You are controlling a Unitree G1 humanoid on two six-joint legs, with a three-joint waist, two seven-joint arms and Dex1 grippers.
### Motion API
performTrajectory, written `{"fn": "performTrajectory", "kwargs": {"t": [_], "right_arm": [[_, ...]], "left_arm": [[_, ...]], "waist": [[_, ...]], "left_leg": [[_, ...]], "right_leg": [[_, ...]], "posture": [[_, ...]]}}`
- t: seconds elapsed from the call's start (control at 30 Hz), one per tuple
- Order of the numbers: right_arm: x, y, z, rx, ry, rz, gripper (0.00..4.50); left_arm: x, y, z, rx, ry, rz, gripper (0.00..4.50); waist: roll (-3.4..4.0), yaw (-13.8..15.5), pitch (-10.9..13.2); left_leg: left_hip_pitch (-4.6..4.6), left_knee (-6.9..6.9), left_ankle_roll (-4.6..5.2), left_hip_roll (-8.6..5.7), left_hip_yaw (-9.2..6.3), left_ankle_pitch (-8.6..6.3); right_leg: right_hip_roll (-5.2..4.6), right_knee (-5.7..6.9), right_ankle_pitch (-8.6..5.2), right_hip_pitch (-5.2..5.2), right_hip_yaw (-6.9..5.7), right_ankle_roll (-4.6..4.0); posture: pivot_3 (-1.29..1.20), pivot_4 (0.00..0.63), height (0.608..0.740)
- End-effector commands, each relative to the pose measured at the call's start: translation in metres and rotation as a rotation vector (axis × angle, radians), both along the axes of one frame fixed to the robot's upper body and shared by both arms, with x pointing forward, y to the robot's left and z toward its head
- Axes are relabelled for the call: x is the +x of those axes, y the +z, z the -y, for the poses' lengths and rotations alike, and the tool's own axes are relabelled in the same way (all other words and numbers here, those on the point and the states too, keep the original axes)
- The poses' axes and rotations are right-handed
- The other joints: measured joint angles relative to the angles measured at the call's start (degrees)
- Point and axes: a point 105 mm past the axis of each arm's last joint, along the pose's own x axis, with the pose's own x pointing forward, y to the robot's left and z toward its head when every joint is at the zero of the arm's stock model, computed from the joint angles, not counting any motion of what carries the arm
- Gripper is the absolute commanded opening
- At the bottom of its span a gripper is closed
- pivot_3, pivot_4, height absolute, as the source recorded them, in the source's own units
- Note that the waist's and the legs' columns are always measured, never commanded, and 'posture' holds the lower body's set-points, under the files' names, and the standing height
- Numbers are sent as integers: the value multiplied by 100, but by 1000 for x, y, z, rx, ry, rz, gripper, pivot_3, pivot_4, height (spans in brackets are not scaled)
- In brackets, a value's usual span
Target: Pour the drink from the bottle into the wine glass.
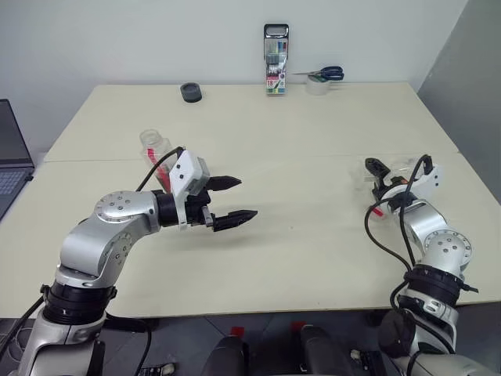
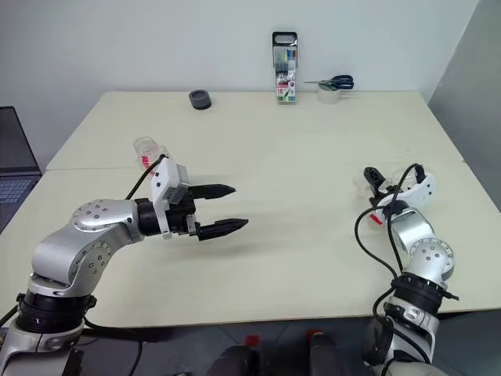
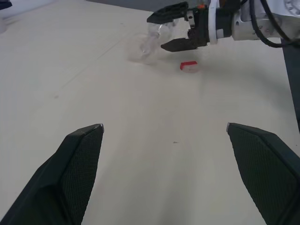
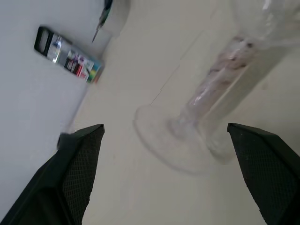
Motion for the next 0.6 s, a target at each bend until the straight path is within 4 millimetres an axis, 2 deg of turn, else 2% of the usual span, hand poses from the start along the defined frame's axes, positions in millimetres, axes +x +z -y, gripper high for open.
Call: {"fn": "performTrajectory", "kwargs": {"t": [0.03, 0.4, 0.6], "right_arm": [[4, 2, 12, 69, -67, 13, 4500], [32, -22, 4, 133, -120, -13, 4500], [49, -28, 7, 143, -143, -38, 4500]], "left_arm": [[-2, 9, 3, 3, -24, 53, 4486], [2, 3, 3, 20, -7, 58, 4486], [3, 3, 5, 33, -19, 62, 4486]], "waist": [[1, -7, 0], [2, -78, -1], [0, -124, -3]], "left_leg": [[1, -1, 4, 0, 3, -2], [10, 0, 8, 4, 10, -4], [15, 1, 8, 5, 9, -4]], "right_leg": [[0, 1, 0, 0, 1, 0], [7, 9, 0, 3, 5, 0], [7, 9, 0, 9, 5, 0]], "posture": [[0, 150, 740], [0, 150, 740], [0, 150, 740]]}}
